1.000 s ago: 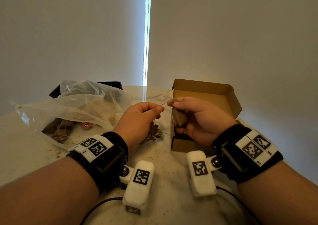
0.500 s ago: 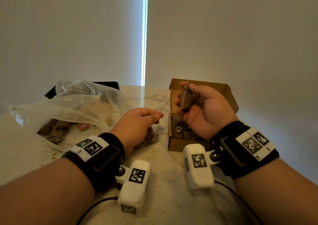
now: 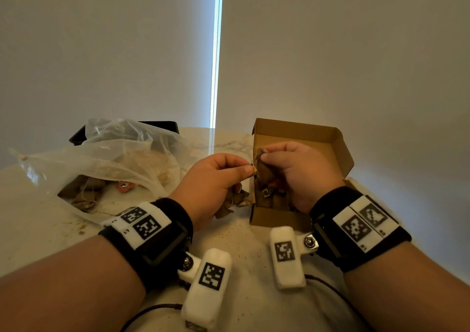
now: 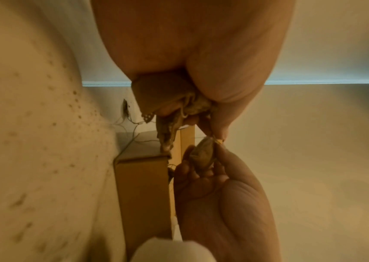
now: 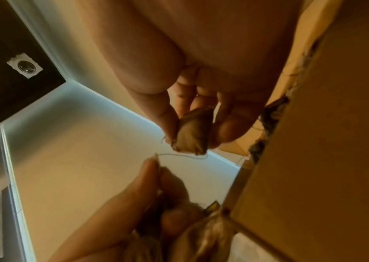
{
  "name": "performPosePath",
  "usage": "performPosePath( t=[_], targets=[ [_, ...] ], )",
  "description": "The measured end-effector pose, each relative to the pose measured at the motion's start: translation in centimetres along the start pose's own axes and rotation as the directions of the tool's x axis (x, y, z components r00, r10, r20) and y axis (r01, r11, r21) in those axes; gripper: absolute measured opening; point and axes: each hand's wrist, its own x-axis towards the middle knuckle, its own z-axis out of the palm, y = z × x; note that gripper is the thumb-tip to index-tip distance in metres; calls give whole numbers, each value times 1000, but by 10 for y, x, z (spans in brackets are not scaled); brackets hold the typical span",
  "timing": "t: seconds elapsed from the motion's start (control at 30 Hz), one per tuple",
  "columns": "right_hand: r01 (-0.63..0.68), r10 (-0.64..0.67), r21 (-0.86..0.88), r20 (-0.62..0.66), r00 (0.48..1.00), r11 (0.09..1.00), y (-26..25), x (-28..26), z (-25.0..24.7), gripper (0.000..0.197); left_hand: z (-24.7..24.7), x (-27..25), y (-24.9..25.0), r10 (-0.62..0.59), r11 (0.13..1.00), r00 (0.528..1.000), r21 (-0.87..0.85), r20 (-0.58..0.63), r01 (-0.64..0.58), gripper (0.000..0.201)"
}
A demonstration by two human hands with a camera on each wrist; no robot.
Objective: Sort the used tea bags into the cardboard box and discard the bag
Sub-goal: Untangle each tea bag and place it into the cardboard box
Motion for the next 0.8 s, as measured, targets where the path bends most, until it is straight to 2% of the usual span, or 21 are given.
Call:
performPosePath(
  t=[0.07,0.2,0.27,0.37,0.43,0.53,0.63,0.73,0.8],
  targets=[
    [10,-7,-79,44,999,997,-1,-3,2,9,1,1,-1,-16,998,1000,-56,-12,16,10],
    [54,-34,-116,164,986,992,-11,-13,0,11,2,2,-3,-29,990,998,-141,-54,21,10],
    [108,-65,-198,211,975,974,-15,-16,-3,12,3,1,-1,-39,984,998,-176,-42,31,12],
    [150,-85,-304,216,973,941,-18,-16,-7,11,4,-1,2,-56,981,998,-186,-3,54,17],
    [133,-74,-323,188,979,937,-19,-15,-11,9,4,-1,2,-58,987,998,-148,11,59,17],
    [95,-74,-297,81,994,950,-23,-10,-24,9,4,-1,0,-90,995,995,-45,32,92,15],
    [43,-63,-311,-53,997,949,-24,-3,-39,11,1,1,-8,-173,985,974,34,147,170,30],
    [-51,13,-362,-107,994,931,-20,4,-47,12,1,1,-11,-145,961,966,261,215,86,36],
    [-107,71,-442,-97,993,891,-17,7,-50,12,3,1,-8,-116,944,965,328,236,34,34]
  ],
)
